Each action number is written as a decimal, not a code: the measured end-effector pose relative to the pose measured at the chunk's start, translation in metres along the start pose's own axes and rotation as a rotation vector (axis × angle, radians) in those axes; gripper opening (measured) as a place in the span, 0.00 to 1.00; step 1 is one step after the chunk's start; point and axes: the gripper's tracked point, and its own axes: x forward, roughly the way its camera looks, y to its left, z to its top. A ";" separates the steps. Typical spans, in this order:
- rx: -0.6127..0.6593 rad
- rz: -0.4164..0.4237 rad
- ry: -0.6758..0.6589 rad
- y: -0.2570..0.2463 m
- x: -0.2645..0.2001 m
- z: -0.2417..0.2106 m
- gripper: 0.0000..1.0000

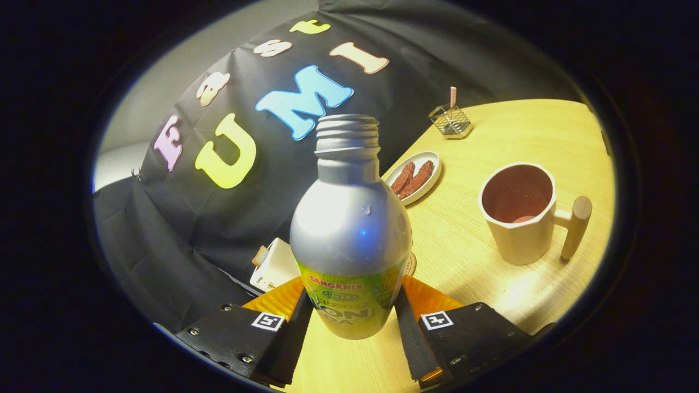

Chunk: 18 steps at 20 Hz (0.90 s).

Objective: Take the bottle from table, then pour the juice into the cup, finally place the bottle on the coaster

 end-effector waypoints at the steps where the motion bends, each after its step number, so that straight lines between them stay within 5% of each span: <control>1: 0.017 -0.005 -0.001 -0.003 -0.001 0.001 0.76; 18: 0.368 -0.028 0.052 -0.034 0.002 -0.002 0.76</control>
